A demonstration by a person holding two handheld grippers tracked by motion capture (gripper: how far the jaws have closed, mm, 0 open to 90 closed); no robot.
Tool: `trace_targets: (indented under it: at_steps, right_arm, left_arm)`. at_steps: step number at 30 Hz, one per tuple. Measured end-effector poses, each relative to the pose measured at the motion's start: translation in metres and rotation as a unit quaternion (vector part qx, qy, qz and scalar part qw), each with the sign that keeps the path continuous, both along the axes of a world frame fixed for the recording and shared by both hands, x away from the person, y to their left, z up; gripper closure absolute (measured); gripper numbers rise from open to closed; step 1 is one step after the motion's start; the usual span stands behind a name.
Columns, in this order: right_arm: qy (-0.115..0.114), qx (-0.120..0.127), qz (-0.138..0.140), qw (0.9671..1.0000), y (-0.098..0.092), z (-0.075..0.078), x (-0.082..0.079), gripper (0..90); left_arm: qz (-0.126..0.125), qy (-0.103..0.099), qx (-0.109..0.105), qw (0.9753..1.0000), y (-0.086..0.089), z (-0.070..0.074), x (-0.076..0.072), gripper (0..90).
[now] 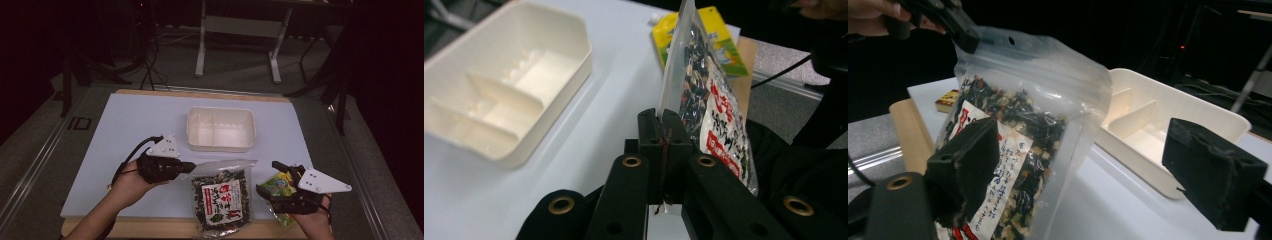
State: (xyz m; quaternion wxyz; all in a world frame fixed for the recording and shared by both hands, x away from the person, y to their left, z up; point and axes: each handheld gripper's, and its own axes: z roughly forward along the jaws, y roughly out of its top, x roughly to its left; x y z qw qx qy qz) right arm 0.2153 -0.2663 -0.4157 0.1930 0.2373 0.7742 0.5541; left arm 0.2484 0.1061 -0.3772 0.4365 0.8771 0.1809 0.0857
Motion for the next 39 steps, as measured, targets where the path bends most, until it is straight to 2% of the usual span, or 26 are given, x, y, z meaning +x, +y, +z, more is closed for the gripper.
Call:
trace_targets:
  at_steps: [3,5,7,11,13,14,15,16,18,19,20,21,22,24,25,26,29,30,31,32,34,36,37,39]
  right_arm:
    - [0.008,0.004,0.016,0.9998,0.002,-0.001,0.002,14.0]
    - [0.009,0.004,0.017,0.9998,0.003,-0.001,0.002,14.0]
    - [0.019,0.012,0.030,0.9993,0.004,-0.001,0.004,14.1]
    - [0.031,0.019,0.052,0.9980,0.007,-0.001,0.006,14.6]
    - [0.037,0.016,0.064,0.9972,0.010,-0.001,0.007,15.6]
    - [0.036,0.013,0.070,0.9968,0.012,-0.001,0.008,18.2]
    - [0.045,0.008,0.082,0.9956,0.014,-0.002,0.011,20.9]
    - [0.045,0.008,0.082,0.9956,0.014,-0.002,0.011,20.9]
    - [0.065,0.007,0.103,0.9925,0.017,-0.004,0.016,24.3]
    - [0.071,0.007,0.105,0.9919,0.018,-0.004,0.017,28.2]
    - [0.080,0.006,0.117,0.9899,0.019,-0.005,0.021,33.3]
    - [0.080,0.006,0.117,0.9899,0.019,-0.005,0.021,33.3]
    - [0.079,-0.001,0.118,0.9899,0.020,-0.005,0.021,44.2]
    - [0.083,-0.011,0.141,0.9864,0.019,-0.003,0.023,55.4]
    - [0.097,-0.018,0.163,0.9817,0.020,-0.001,0.024,65.5]
    - [0.097,-0.018,0.163,0.9817,0.020,-0.001,0.024,65.5]
    - [0.113,-0.034,0.192,0.9743,0.023,0.002,0.024,71.1]
    - [0.129,-0.027,0.209,0.9691,0.024,0.002,0.024,74.0]
    - [0.129,-0.027,0.209,0.9691,0.024,0.002,0.024,74.0]
    - [0.141,-0.010,0.222,0.9649,0.024,0.002,0.024,75.7]
    - [0.140,-0.015,0.219,0.9655,0.025,0.003,0.024,76.0]
    - [0.139,-0.016,0.219,0.9656,0.025,0.004,0.023,76.0]
    - [0.140,-0.016,0.219,0.9656,0.025,0.006,0.023,76.3]
    - [0.136,-0.013,0.215,0.9670,0.024,0.008,0.024,76.4]
  left_arm:
    - [-0.013,-0.017,-0.005,0.9998,-0.005,0.007,-0.008,90.0]
    - [-0.026,-0.021,-0.021,0.9992,-0.006,0.013,-0.012,90.0]
    - [-0.038,-0.040,-0.019,0.9983,-0.009,0.020,-0.019,90.0]
    - [-0.038,-0.062,-0.023,0.9971,-0.011,0.030,-0.023,90.0]
    - [-0.035,-0.063,-0.028,0.9970,-0.011,0.031,-0.020,90.0]
    - [-0.035,-0.064,-0.029,0.9969,-0.010,0.031,-0.019,90.0]
    - [-0.031,-0.065,-0.033,0.9969,-0.010,0.031,-0.017,90.0]
    - [-0.031,-0.065,-0.033,0.9969,-0.010,0.031,-0.017,90.0]
    - [-0.031,-0.062,-0.037,0.9969,-0.010,0.030,-0.015,90.0]
    - [-0.028,-0.061,-0.041,0.9969,-0.010,0.030,-0.015,90.0]
    - [-0.030,-0.058,-0.043,0.9970,-0.010,0.031,-0.014,90.0]
    - [-0.025,-0.063,-0.045,0.9967,-0.010,0.032,-0.014,90.0]
    - [-0.028,-0.061,-0.048,0.9966,-0.010,0.033,-0.013,90.0]
    - [-0.028,-0.061,-0.052,0.9964,-0.010,0.034,-0.013,90.0]
    - [-0.031,-0.063,-0.051,0.9962,-0.011,0.035,-0.012,90.0]
    - [-0.031,-0.063,-0.051,0.9962,-0.011,0.035,-0.012,90.0]
    - [-0.032,-0.062,-0.047,0.9965,-0.011,0.035,-0.009,90.0]
    - [-0.032,-0.056,-0.049,0.9967,-0.010,0.034,-0.006,90.0]
    - [-0.035,-0.049,-0.054,0.9968,-0.008,0.034,-0.004,90.0]
    - [-0.033,-0.047,-0.059,0.9966,-0.007,0.033,-0.002,90.0]
    - [-0.037,-0.037,-0.066,0.9965,-0.004,0.031,0.002,89.8]
    - [-0.037,-0.037,-0.066,0.9965,-0.004,0.031,0.002,89.4]
    - [-0.040,-0.028,-0.083,0.9954,-0.001,0.030,0.004,86.0]
    - [-0.041,-0.026,-0.095,0.9943,0.001,0.030,0.005,80.7]
